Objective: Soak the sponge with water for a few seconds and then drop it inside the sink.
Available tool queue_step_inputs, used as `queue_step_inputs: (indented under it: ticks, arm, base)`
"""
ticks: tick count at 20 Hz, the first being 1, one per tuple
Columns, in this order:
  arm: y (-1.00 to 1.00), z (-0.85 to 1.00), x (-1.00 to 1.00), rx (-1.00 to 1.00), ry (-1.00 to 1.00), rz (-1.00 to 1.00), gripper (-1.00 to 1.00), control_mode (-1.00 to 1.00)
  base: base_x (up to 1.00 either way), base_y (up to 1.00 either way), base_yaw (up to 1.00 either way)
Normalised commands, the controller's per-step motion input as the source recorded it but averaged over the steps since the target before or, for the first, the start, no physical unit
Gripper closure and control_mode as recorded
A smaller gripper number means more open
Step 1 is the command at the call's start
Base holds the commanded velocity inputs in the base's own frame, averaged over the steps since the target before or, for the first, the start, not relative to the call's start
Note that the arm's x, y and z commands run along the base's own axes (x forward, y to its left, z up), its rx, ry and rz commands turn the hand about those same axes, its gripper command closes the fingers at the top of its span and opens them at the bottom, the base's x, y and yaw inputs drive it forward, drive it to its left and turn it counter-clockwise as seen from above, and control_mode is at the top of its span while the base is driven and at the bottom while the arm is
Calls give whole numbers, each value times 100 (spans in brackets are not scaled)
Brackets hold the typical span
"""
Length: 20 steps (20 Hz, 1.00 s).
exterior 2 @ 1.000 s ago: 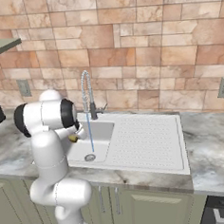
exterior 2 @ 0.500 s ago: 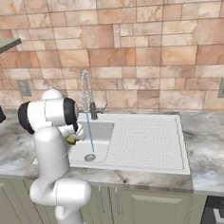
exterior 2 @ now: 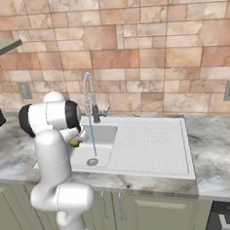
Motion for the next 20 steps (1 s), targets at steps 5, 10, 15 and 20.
queue_step_inputs:
  ticks: [5,10,15,20]
  arm:
    - [2,-22,-25,-1,0,0,100,-100]
    - [2,0,-59,0,0,0,100,-100]
    - [0,1,-58,0,-3,0,100,-100]
    - [-26,1,-22,0,-2,0,100,-100]
  base:
    - [0,0,0]
    - [0,0,0]
    - [0,0,0]
    - [0,0,0]
